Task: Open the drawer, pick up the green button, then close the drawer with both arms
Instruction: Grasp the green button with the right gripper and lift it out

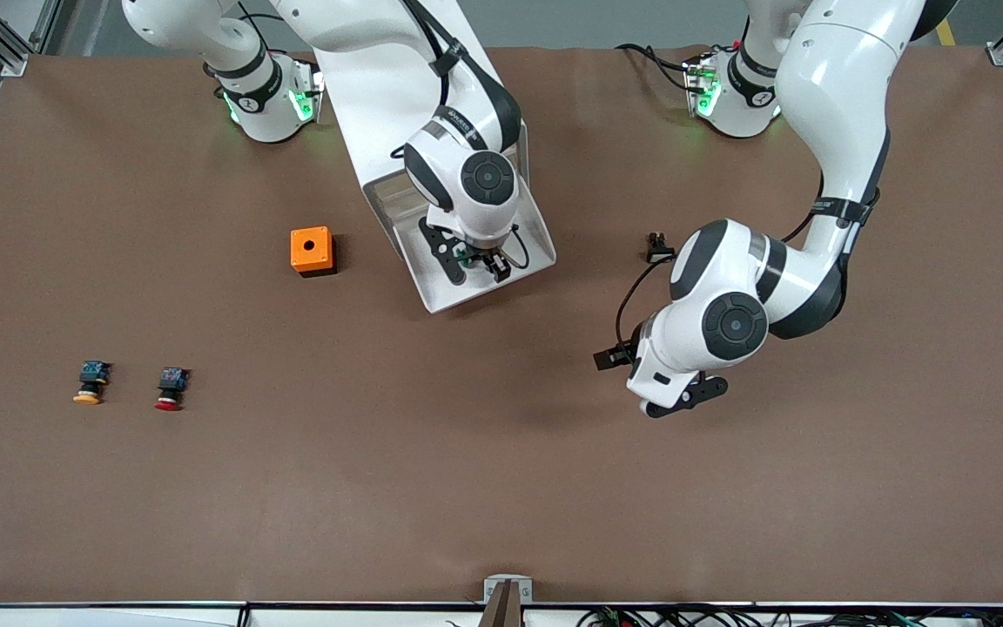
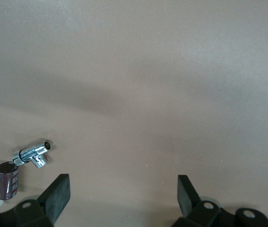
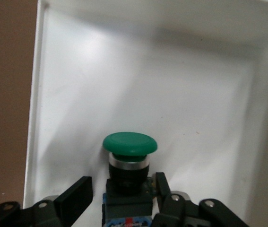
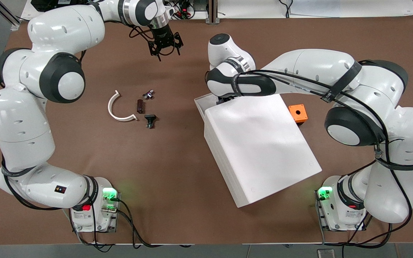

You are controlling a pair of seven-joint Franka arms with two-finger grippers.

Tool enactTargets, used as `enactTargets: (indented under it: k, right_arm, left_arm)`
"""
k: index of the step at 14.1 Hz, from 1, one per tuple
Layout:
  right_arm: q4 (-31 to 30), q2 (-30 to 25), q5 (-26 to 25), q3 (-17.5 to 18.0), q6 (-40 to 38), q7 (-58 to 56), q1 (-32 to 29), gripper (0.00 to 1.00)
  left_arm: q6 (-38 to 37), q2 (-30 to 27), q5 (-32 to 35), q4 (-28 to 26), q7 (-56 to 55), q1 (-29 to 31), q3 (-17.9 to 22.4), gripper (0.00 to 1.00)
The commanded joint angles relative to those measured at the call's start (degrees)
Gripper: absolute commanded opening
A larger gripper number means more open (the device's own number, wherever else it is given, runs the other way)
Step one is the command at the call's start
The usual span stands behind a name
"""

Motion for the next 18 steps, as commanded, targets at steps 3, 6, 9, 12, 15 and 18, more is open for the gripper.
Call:
enactTargets:
  k: [3,6,9,12,15,18]
  right_arm:
    - [0.03,-1.51,1.03,-0.3,-2.41,-0.05,0.47,0.16]
    - [5.29,-2.04,1.03,-0.38,-10.3,-0.31,-1.1,0.16]
    - [12.85,-2.04,1.11,-0.38,-18.3,-2.15,-5.05,0.16]
    - [18.31,-2.13,1.46,-0.38,-25.87,-9.78,-11.46,0.16]
    - [19.02,-5.2,1.38,-0.65,-30.19,-25.31,-19.19,0.16]
    - [18.67,-6.7,0.76,-0.91,-34.14,-46.74,-29.03,0.16]
  left_arm:
    - [0.85,0.16,1.29,-0.21,-5.5,-2.19,0.12,1.0]
    - [1.29,0.43,1.37,-0.12,-7.08,-2.72,0.21,1.0]
    - [2.34,0.52,2.86,-0.03,-10.23,-4.38,0.39,1.0]
    - [4.37,0.69,7.78,-0.47,-14.55,-5.89,0.21,1.0]
    - [7.6,0.96,7.88,-2.22,-18.67,-7.55,0.21,1.0]
    - [14.72,0.52,7.79,-7.05,-22.45,-10.09,0.21,1.0]
